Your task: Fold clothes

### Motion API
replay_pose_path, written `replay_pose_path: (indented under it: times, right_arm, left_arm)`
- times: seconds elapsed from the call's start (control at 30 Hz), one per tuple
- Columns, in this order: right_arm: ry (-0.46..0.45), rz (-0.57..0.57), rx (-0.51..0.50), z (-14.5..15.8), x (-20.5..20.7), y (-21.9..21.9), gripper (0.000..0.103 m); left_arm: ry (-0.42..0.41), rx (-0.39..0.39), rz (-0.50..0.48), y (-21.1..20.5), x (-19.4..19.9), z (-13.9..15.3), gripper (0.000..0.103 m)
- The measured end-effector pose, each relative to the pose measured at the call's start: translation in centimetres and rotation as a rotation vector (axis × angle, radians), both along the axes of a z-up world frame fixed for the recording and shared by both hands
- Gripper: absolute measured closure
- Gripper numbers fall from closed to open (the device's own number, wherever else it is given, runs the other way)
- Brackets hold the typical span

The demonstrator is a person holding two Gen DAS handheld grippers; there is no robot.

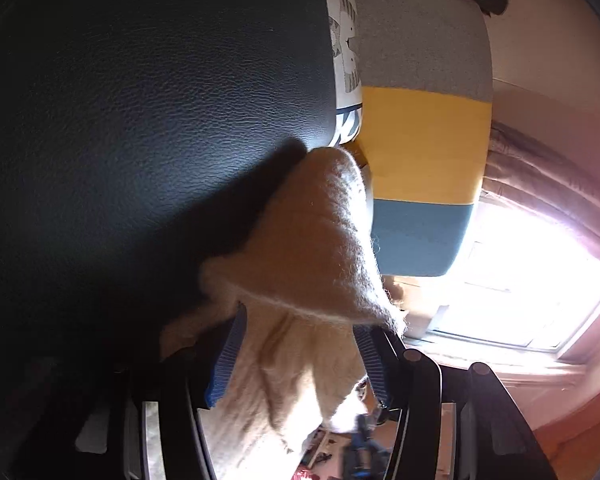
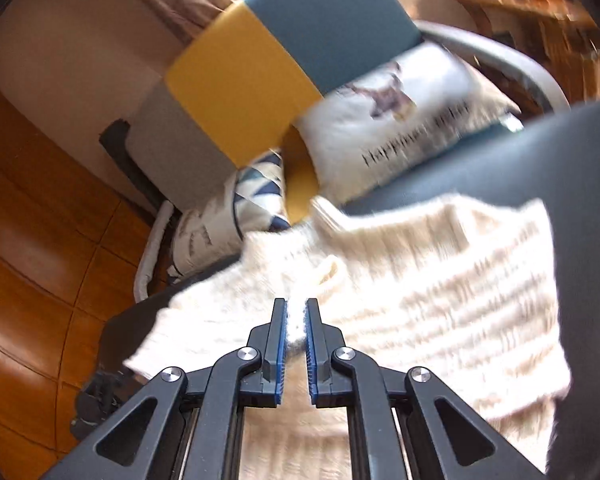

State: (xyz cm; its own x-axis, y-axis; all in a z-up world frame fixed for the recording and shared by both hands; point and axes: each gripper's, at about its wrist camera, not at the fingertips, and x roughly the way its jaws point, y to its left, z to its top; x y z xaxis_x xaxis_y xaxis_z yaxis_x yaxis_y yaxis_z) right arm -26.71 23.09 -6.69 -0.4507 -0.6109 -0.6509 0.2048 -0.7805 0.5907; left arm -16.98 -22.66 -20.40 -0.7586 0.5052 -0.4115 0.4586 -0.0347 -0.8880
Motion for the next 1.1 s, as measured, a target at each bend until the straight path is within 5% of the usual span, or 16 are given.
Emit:
replay_pose_path:
  times: [0.2, 0.33, 0.47, 0.53, 0.57, 0.6, 0.83, 1.0, 1.1]
  right_arm:
    - [0.014, 0.003, 0.013, -1.3, 0.3, 2.0, 0.096]
    - [-0.016, -0.040, 0.064, -3.1, 0.2, 3.7, 0.096]
    - [-0.112, -0.078, -0.074, -5.8, 0.6, 5.3, 0.092]
    - [-0.163, -0.095, -0.156, -7.1, 0.9, 6.0, 0.089]
    - [-0.189, -0.103, -0.197, -7.8, 1.0, 6.4, 0.076]
    - [-0.214, -0.112, -0.238, -8.5, 1.1, 6.7, 0.074]
    - [-0.329, -0.114, -0.467, -11.8, 1.6, 6.9, 0.074]
    - [-0.319, -0.071, -0.386, -11.6, 0.9, 3.6, 0.074]
    - [-0.248, -0.012, -0.242, -10.4, 0.9, 1.8, 0.077]
  left_arm:
    - [-0.012, -0.063, 0.012, -0.1, -1.0, 0.9, 0.048]
    - [-0.063, -0.256, -0.009, 0.0, -0.6, 1.8, 0.049]
    - [-0.035, -0.345, -0.077, 0.7, -0.7, 2.1, 0.049]
    - [-0.031, -0.336, -0.096, 0.9, -1.0, 2.1, 0.049]
    - [-0.027, -0.337, -0.101, 1.0, -1.1, 2.1, 0.049]
    - [-0.022, -0.341, -0.104, 1.0, -1.1, 2.3, 0.049]
    - [-0.007, -0.419, -0.118, 0.6, -1.0, 3.6, 0.048]
    - [0.010, -0.366, -0.113, 0.0, 1.5, 2.7, 0.048]
    - [0.054, -0.288, -0.049, -1.6, 5.3, 1.8, 0.047]
